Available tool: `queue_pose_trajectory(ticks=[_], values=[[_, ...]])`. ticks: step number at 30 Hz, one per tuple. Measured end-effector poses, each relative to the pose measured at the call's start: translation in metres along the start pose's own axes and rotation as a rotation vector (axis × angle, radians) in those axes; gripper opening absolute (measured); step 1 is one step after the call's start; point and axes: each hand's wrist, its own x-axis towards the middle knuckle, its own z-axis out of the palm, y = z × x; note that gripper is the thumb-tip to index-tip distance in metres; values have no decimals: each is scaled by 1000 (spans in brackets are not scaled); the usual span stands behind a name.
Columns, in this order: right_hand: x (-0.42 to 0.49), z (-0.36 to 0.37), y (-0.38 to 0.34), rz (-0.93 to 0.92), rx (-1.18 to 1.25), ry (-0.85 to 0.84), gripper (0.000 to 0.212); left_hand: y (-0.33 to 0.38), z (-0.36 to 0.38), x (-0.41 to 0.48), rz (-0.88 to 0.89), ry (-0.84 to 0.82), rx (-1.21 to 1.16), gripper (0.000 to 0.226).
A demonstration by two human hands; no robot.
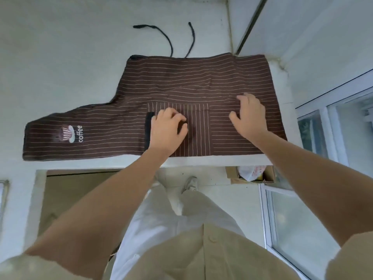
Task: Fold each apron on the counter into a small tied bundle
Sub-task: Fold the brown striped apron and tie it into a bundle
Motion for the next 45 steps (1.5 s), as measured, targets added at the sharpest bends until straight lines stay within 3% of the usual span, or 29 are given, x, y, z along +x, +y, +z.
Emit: queue_pose_trajectory(ticks=[3, 7, 10, 13, 17, 21, 24, 27, 30, 32, 36, 38, 40, 42, 45], values=[[11, 0, -74, -312, 147, -63, 45, -34, -25, -31, -250, 85, -79, 18], [21, 13, -169, -611, 222, -189, 40, -76, -57, -66, -605, 89, -185, 44], [33, 23, -208, -618, 181, -137, 39, -89, -67, -78, -887, -79, -380, 61], [45, 27, -217, -586, 91, -102, 37, -89, -67, -90, -1100, -225, -660, 63], [71, 21, -208, -655, 28, -64, 39, -76, -59, -82, -1218, 13, -880, 45], [95, 14, -208, -750, 31, -273, 47, -55, -45, -69, -1232, 204, -772, 34], [109, 21, -206, -776, -138, -440, 54, -40, -31, -72, -1205, 363, -549, 34], [115, 32, -200, -775, -287, -536, 58, -36, -19, -84, -1323, 476, -449, 29], [114, 37, -197, -790, -301, -529, 62, -25, -15, -79, -1401, 584, -645, 23], [113, 38, -196, -805, -269, -475, 65, -17, -16, -72, -1395, 610, -703, 31], [119, 46, -185, -877, -343, -455, 70, -14, -14, -70, -1460, 510, -544, 38], [124, 50, -181, -887, -327, -429, 75, -12, -12, -75, -1494, 541, -433, 35], [122, 49, -182, -881, -247, -375, 78, -9, -10, -80, -1381, 660, -230, 35], [110, 44, -185, -941, -154, -241, 78, -10, -8, -75, -1118, 669, -18, 43], [83, 43, -187, -1093, -147, -158, 70, -13, -4, -57, -808, 362, 170, 54]])
